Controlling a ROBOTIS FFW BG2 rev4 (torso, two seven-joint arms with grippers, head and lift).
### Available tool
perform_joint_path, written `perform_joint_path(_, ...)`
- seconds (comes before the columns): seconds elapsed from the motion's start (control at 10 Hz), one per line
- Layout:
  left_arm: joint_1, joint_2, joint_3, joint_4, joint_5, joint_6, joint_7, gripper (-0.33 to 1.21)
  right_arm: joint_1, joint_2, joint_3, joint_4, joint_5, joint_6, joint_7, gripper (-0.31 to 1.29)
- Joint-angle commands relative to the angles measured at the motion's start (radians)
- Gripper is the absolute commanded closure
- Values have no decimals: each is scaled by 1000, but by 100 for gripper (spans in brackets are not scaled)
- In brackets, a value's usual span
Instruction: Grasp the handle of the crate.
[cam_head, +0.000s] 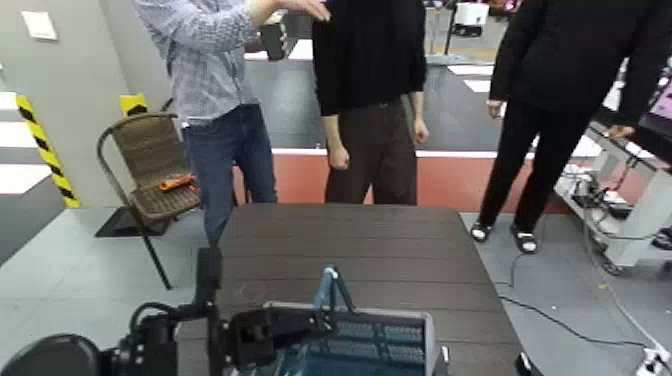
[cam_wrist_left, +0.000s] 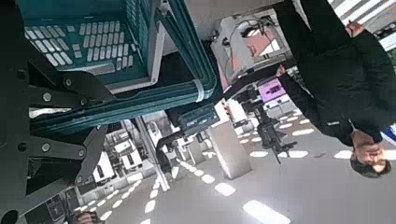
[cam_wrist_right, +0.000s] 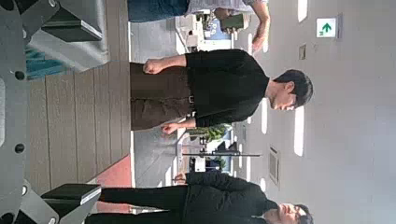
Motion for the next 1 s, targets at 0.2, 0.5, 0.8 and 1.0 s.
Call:
perform_joint_path(0.2,-13,-10,-19,-8,2,7,21,119,-1,-2,7,-2,0,22,1,15)
perform_joint_path(0.5,-22,-20,-22,-8,2,-16,1,119,-3,0,10,-2,-1,30,0,15)
perform_joint_path(0.8,-17,-26,-13,-5,0,-19,-3,119,-3,0,11,-2,-11,40,-3,15)
perform_joint_path(1.0,-13,-31,-9,-5,0,-17,-3,119,-3,-2,11,-7,-11,44,-9,15)
